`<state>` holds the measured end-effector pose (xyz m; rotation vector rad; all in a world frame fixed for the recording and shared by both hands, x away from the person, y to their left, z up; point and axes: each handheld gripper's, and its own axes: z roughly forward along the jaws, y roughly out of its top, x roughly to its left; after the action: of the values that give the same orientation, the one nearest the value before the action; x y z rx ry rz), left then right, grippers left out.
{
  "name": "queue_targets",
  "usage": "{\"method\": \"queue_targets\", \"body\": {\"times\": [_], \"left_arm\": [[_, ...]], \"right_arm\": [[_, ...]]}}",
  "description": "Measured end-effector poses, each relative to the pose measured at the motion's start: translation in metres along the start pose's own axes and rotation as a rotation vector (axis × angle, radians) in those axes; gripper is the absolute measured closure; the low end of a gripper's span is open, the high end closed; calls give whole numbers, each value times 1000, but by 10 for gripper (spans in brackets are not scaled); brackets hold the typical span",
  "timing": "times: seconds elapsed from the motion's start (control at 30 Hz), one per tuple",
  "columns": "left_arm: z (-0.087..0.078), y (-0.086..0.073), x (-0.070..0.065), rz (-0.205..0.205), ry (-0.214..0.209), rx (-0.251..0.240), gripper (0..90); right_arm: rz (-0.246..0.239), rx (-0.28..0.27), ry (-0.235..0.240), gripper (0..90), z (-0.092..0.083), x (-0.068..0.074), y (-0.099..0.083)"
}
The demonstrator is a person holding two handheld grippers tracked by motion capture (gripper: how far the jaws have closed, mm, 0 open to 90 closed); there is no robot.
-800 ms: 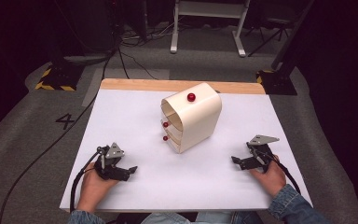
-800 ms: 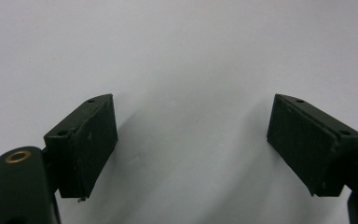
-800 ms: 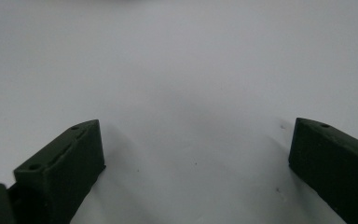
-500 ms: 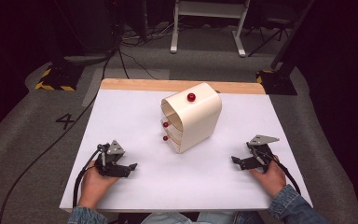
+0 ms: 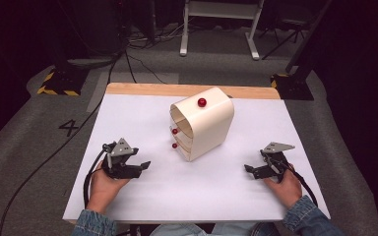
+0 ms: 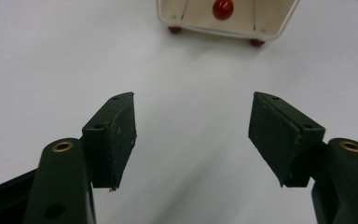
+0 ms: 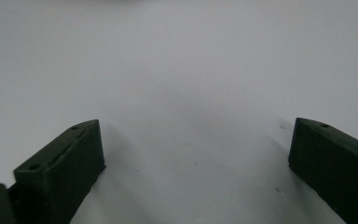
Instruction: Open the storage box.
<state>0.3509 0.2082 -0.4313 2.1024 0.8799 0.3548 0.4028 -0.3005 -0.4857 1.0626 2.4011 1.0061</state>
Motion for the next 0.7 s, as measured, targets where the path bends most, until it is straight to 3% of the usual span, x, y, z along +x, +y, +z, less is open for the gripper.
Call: {"method": "queue_targets", "body": {"times": [0.27, 0.53, 0.67, 0.7], "left_arm": [[8, 15, -1, 1, -74, -79, 321], [22, 26, -3, 41, -107, -121, 365], [33, 26, -2, 15, -139, -176, 404], [36, 27, -1, 26, -135, -183, 406]], "right_arm": [[0, 0, 0, 34, 0, 0, 0], [0, 0, -1, 34, 0, 0, 0], [0, 0, 0, 34, 0, 0, 0], [0, 0, 0, 34, 0, 0, 0]]}}
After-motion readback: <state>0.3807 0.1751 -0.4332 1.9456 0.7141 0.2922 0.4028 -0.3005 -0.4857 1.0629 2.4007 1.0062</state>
